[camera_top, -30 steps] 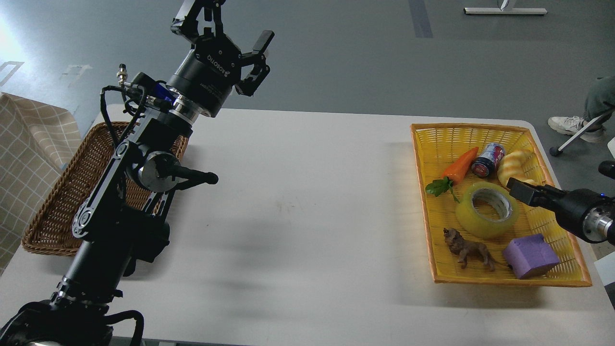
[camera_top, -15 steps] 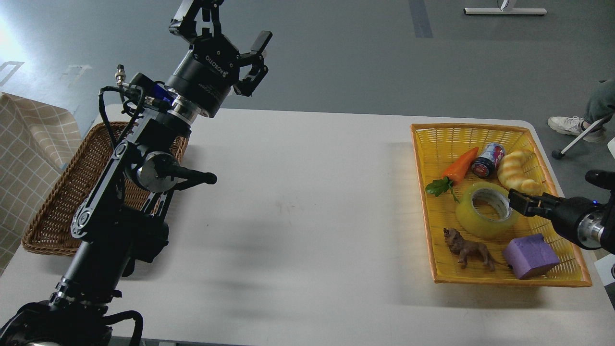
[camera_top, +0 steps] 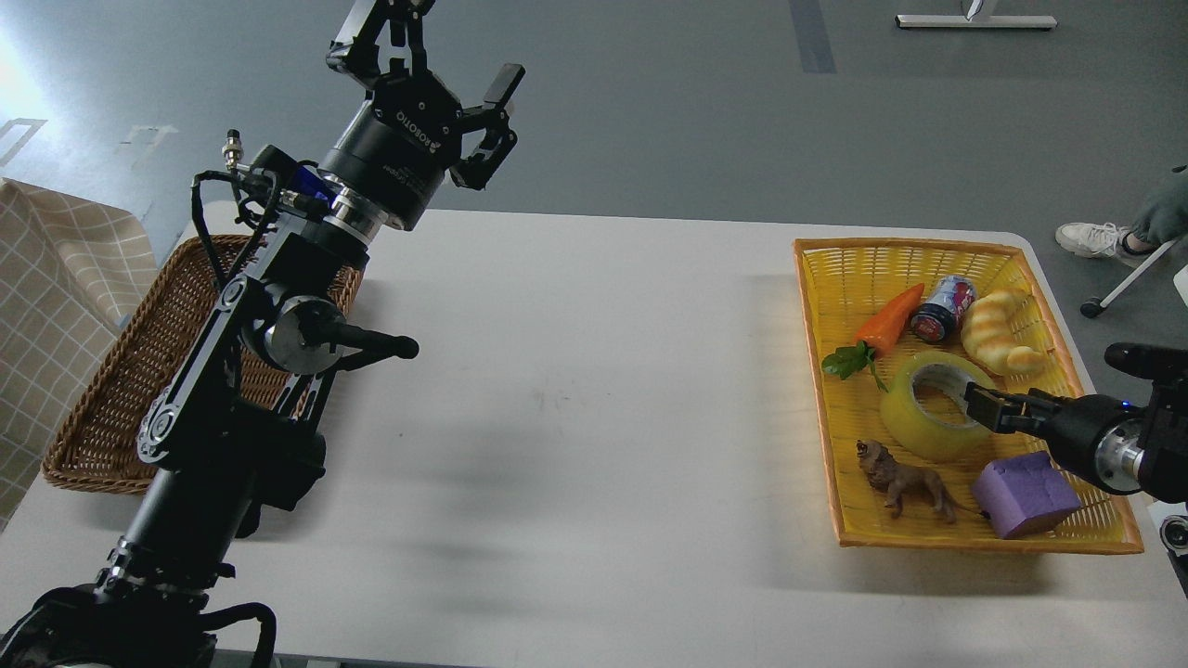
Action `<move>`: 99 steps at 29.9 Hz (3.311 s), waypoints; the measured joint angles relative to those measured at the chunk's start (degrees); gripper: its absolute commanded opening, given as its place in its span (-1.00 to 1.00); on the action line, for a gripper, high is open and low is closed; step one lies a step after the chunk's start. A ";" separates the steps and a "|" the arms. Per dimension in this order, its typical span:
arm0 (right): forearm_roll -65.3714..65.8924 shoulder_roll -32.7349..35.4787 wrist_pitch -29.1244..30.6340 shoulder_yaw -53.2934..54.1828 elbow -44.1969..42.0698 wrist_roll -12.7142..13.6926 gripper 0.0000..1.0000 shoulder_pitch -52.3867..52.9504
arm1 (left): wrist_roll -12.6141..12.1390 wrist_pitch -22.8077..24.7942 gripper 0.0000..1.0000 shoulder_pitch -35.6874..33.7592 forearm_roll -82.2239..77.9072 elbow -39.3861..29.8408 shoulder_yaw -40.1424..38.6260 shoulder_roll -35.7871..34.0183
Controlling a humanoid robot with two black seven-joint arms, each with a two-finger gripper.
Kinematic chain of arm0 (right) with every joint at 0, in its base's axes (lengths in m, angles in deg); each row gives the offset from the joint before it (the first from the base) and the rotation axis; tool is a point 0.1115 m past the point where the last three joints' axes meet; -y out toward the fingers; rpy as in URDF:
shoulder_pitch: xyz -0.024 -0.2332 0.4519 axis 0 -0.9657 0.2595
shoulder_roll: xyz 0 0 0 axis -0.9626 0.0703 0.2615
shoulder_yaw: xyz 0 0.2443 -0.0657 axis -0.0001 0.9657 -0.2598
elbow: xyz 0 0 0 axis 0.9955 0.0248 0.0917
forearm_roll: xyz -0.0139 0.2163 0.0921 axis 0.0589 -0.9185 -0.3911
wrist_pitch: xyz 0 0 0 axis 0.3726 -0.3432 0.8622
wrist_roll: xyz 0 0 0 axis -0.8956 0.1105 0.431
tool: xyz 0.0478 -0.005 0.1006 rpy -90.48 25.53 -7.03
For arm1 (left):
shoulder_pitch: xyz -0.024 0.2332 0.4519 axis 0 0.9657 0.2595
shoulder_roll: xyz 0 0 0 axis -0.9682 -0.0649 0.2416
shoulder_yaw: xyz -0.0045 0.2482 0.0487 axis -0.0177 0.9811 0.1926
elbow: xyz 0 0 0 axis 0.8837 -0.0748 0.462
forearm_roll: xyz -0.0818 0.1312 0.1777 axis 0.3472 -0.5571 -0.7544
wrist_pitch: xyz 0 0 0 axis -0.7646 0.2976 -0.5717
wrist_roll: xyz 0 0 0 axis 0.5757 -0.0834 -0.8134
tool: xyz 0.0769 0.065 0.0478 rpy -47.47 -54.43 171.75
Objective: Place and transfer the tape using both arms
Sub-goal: 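Insert the right gripper into the tape roll's hole and grip it, then lift the tape roll out of the tray and carry it toward table center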
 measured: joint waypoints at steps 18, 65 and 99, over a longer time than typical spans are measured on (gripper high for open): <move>0.02 -0.01 0.00 -1.11 -0.88 0.10 -0.07 0.95 | -0.05 0.00 0.96 0.13 0.00 0.00 0.00 -0.38; -8.60 6.03 -0.01 2.35 11.27 0.07 -0.75 8.68 | -0.04 0.05 0.96 0.24 0.09 0.00 -0.27 -0.55; 4.00 -32.55 0.00 -33.26 -14.47 2.15 -0.90 36.19 | 0.02 -0.61 0.96 0.67 0.18 -0.10 -2.62 -1.42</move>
